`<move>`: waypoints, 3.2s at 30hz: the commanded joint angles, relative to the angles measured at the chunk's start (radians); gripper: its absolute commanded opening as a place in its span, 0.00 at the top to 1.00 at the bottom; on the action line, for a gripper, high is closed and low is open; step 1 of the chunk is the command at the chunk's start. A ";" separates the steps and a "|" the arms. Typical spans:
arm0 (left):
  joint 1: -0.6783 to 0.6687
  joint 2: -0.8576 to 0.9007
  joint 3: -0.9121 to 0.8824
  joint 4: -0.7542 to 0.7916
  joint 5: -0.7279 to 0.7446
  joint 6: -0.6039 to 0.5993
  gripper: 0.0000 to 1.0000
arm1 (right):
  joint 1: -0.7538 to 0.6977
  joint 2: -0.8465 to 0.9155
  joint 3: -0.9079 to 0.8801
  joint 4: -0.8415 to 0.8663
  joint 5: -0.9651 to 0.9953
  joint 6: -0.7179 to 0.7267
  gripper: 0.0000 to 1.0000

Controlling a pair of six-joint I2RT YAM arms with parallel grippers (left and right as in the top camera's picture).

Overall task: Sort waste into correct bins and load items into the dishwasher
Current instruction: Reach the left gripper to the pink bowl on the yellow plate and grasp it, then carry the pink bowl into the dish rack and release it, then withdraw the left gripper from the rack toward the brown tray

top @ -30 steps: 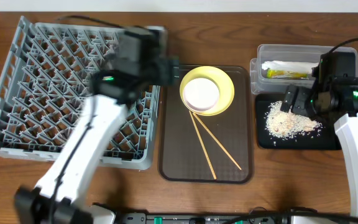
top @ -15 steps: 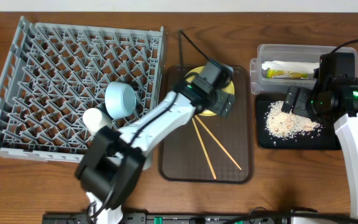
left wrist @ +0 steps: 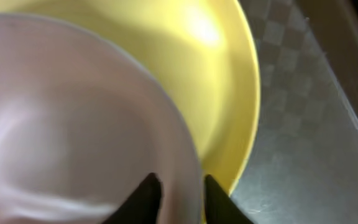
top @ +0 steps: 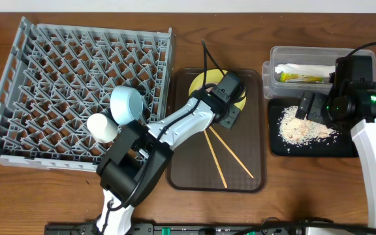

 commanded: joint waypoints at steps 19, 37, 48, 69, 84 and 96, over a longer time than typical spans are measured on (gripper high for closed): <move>0.008 -0.145 0.015 -0.002 -0.038 0.007 0.93 | -0.004 -0.005 0.014 -0.008 0.018 -0.013 0.01; 0.413 -0.414 0.015 -0.005 0.444 0.021 0.93 | -0.004 -0.005 0.014 -0.012 0.018 -0.013 0.01; 0.764 -0.322 0.014 0.139 1.159 -0.088 0.92 | -0.004 -0.005 0.014 -0.016 0.017 -0.012 0.01; 0.974 0.023 0.014 0.518 1.358 -0.595 0.92 | -0.004 -0.005 0.014 -0.024 0.017 -0.012 0.01; 1.118 0.034 0.010 0.517 1.354 -0.576 0.28 | -0.004 -0.005 0.014 -0.032 0.017 -0.012 0.01; 1.202 0.032 0.008 0.264 1.218 -0.396 0.15 | -0.004 -0.005 0.014 -0.039 0.017 -0.012 0.01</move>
